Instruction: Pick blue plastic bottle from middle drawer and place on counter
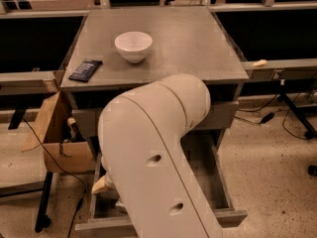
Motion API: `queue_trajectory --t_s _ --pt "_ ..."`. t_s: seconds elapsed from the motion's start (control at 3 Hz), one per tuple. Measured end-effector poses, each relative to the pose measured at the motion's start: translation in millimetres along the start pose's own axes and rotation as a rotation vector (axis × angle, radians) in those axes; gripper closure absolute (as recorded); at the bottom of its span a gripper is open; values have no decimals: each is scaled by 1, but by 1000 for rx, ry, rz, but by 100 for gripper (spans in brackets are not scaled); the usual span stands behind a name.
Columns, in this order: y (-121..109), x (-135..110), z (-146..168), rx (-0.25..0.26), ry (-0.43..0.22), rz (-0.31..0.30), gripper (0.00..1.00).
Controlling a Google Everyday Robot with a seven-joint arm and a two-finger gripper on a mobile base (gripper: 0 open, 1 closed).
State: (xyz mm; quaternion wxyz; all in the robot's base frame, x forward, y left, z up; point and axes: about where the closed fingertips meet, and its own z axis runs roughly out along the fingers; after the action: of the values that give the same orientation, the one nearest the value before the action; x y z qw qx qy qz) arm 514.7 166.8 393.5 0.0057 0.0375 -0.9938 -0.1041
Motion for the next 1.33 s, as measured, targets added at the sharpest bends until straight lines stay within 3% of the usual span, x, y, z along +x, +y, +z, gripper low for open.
queue_trajectory --t_s 0.33,0.67,1.33 --pt "-15 -26 6 -4 8 60 0" --pt "-36 -41 -1 -39 1 116 0" --pt "-76 -45 -22 -99 -24 195 0"
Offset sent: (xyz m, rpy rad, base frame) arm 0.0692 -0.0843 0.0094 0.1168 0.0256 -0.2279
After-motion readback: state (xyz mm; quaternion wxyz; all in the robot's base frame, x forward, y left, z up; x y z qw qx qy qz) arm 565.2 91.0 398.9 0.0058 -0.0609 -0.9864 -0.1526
